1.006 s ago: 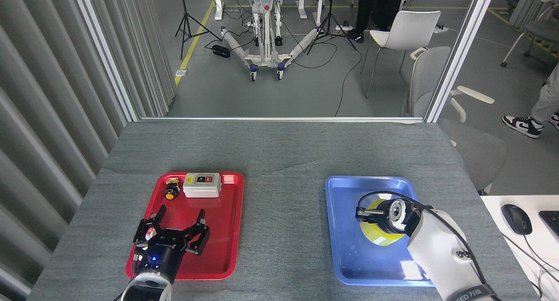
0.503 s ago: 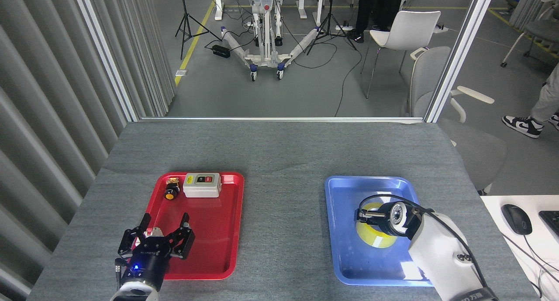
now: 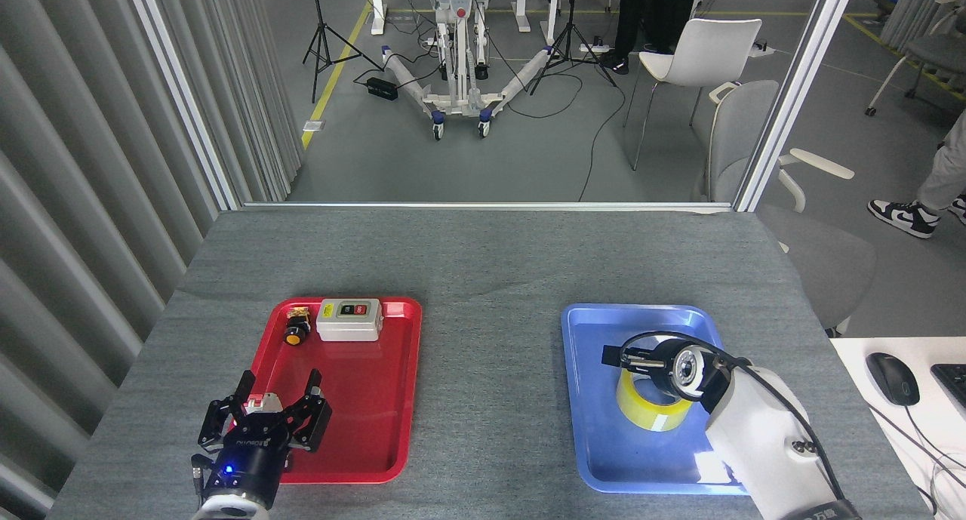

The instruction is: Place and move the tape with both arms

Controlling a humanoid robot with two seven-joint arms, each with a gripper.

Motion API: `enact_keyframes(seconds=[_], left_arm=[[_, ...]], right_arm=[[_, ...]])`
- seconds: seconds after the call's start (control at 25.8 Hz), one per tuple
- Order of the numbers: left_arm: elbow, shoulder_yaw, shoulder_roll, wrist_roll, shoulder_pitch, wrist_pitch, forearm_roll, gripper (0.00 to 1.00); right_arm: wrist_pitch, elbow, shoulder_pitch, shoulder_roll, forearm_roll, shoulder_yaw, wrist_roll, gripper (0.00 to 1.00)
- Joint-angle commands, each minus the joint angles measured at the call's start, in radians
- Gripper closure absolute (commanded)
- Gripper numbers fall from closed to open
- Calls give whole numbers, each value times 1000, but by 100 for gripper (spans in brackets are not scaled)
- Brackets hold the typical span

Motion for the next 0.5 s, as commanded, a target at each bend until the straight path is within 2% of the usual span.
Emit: enact_keyframes(seconds=[0.0, 0.08, 0.15, 0.27, 0.31, 0.39, 0.46], left_arm=[[4, -2, 0, -6, 4, -31, 3, 0], [6, -2, 0, -6, 4, -35, 3, 0], [10, -2, 2, -7, 4, -35, 3, 0], [15, -2, 4, -9, 4, -35, 3, 0], [15, -2, 4, -9, 4, -35, 3, 0], [16, -2, 4, -9, 4, -35, 3, 0], [16, -2, 5, -9, 2, -35, 3, 0]], right_arm=[[-25, -74, 31, -2, 29, -59, -135, 2], [-97, -105, 103, 5, 113, -197, -232, 2], [-166, -137, 151, 32, 251, -303, -341, 2], [-212, -194, 213, 100, 452, -379, -583, 2], [-217, -203, 233, 112, 501, -404, -663, 2], [-230, -235, 284, 121, 602, -438, -824, 2], [-235, -275, 332, 120, 690, -445, -905, 2]])
